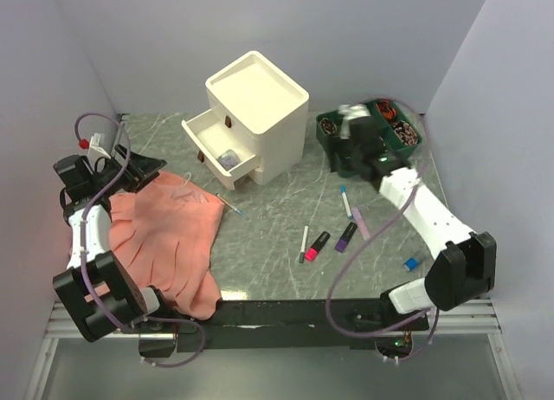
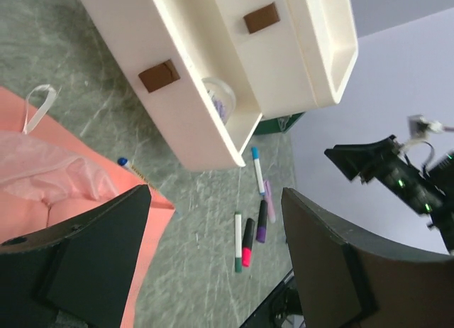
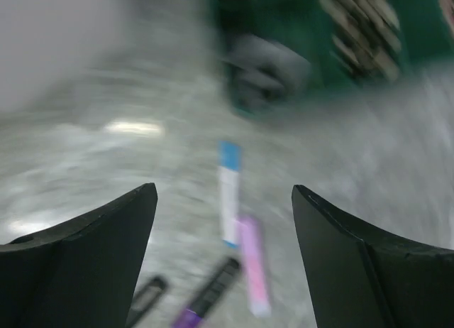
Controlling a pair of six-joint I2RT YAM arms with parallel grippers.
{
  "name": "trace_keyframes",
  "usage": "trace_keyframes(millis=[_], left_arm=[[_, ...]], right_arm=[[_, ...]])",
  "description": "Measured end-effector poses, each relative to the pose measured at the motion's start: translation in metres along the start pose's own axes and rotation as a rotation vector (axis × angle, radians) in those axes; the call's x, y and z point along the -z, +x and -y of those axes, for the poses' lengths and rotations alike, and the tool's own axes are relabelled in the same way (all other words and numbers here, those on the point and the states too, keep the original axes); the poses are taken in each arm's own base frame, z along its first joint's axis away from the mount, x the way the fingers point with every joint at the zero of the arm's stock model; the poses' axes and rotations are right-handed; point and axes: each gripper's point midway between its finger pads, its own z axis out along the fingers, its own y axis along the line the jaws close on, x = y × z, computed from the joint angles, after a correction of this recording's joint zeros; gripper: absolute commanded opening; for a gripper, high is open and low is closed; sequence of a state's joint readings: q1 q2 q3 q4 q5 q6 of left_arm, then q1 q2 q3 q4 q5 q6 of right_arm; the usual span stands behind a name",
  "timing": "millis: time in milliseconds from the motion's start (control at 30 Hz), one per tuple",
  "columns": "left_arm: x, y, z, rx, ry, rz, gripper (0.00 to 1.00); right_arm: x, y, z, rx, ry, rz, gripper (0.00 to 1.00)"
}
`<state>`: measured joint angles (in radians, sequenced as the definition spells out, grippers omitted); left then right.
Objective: Sort the stationery into containers
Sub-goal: Pick up the stationery from the corner of the board.
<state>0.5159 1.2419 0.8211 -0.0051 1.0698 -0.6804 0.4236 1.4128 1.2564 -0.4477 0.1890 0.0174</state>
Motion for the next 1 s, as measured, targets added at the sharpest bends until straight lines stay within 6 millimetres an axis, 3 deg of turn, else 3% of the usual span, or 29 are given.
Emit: trace_keyframes(millis=[67,100,200,300,433,633,733,1000], left_arm=[[-0.001,0.002,-0.002,-0.012,-0.009,-0.020,0.82],[-0.002,0.002,-0.002,-0.018,-0.012,-0.027,0.90],[-0.009,-0.002,-0.001,-0.042,-0.016,-0.057,0.91],[-0.016,-0.004,0.000,-0.050,-0.021,-0.087,0.93],[-0.025,-0.006,0.002,-0.058,-0.029,-0.119,0.99],[-0.035,-0.023,0.008,-0.057,-0.034,-0.129,0.99],[-0.035,-0.032,0.012,-0.063,-0.037,-0.123,0.99],[-0.039,-0.043,0.012,-0.068,-0.053,-0.111,0.99]], right_arm=[[-0.003,0.035,0.061,-0.143,0.136,-0.116,0.82],[-0.001,0.054,0.089,-0.229,0.193,-0.174,0.81],[0.014,0.112,0.143,-0.451,0.346,-0.320,0.82],[0.032,0.161,0.146,-0.556,0.413,-0.442,0.85],[0.061,0.212,0.137,-0.655,0.499,-0.575,0.79],[0.102,0.270,0.169,-0.902,0.739,-0.688,0.73],[0.114,0.283,0.176,-0.975,0.793,-0.718,0.68],[0.109,0.293,0.174,-1.002,0.786,-0.769,0.67]])
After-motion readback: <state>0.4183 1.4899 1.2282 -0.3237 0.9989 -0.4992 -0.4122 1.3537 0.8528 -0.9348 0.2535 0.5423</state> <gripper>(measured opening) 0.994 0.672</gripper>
